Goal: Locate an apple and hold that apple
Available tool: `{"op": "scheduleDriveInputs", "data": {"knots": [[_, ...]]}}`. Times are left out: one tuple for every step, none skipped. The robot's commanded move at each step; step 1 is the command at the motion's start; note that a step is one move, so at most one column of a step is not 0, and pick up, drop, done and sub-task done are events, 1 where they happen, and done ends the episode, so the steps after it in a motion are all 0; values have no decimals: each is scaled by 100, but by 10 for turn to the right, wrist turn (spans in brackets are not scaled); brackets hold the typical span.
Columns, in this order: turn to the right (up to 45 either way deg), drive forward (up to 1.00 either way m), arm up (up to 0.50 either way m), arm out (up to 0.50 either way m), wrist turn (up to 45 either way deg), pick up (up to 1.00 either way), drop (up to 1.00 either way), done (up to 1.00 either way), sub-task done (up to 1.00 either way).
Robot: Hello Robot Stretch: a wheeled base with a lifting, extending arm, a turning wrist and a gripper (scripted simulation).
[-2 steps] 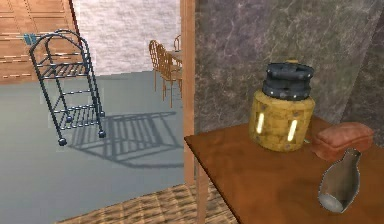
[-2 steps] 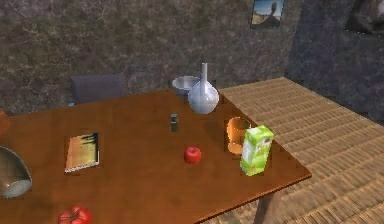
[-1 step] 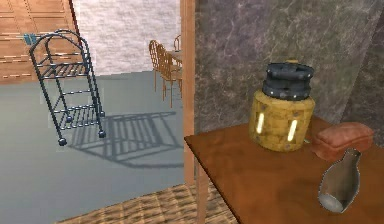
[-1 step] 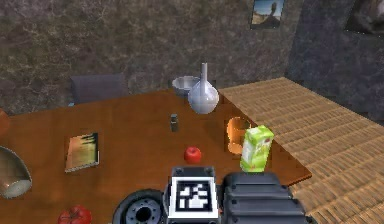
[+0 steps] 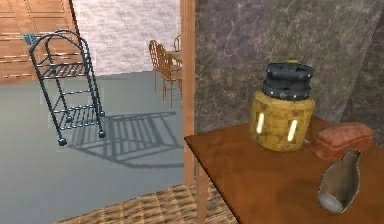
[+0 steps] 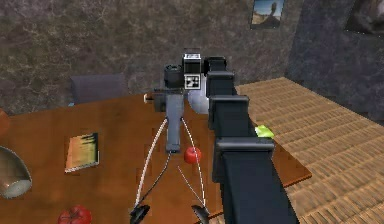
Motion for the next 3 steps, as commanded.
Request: {"op": "scheduleDriveInputs", "data": {"knots": [[0,0,0,0,450,0,0,0,0],[0,0,0,0,450,0,0,0,0],[0,0,0,0,450,0,0,0,0]]}}
